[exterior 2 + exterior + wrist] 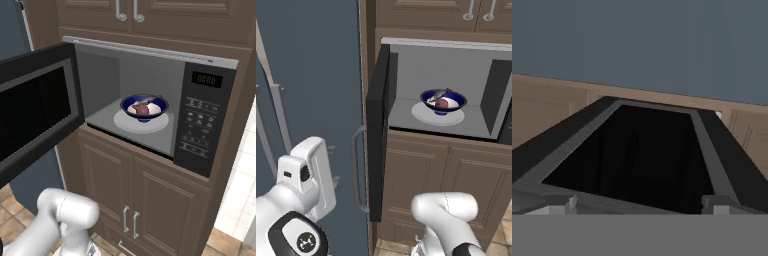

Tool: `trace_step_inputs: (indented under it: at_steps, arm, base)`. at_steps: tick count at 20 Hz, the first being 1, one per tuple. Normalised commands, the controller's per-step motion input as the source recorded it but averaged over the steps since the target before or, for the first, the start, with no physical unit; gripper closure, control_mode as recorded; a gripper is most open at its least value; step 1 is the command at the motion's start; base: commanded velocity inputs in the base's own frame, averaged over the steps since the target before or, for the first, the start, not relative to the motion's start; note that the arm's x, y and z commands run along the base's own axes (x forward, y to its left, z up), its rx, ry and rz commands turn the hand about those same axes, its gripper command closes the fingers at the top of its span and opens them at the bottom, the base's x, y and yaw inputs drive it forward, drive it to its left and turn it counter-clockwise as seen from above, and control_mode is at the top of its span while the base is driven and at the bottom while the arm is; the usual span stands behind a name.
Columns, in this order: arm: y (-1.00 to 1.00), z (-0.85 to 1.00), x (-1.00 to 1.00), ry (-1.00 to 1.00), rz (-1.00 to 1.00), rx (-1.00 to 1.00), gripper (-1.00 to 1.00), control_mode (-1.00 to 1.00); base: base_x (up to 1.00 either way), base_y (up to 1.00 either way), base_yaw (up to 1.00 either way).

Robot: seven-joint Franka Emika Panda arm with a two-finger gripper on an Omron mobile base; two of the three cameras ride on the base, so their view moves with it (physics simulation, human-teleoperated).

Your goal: Place the bowl containing the onion and fish in the microwave. Close the microwave door and press the start button to microwave the meal.

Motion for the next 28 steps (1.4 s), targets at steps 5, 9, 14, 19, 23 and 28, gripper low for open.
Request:
trace_step_inputs:
  at_steps: [5,9,14,19,23,28]
  arm:
    - [0.23,-0.02,0.47,-0.01,-0.13,0.00,-1.00,-1.00]
    - [-0.14,-0.06,0.55,0.00,-0.24,0.00,-1.00,-1.00]
    - [-0.39,-0.12,0.40,0.00,-0.29,0.00,-1.00,-1.00]
    - [-0.95,-0.06,-0.29,-0.07,-0.27,0.03,-1.00,-1.00]
    - [-1.00,0.00,-0.62,-0.20,-0.21,0.14,-1.00,-1.00]
    - [-1.00,0.13,-0.41,-0.22,-0.15,0.20,-1.00,-1.00]
  base:
    - [0.00,0.00,0.00]
    - [0.00,0.00,0.00]
    - [0.00,0.00,0.00]
    - [0.00,0.00,0.00]
    - [0.00,0.00,0.00]
    - [0.00,0.00,0.00]
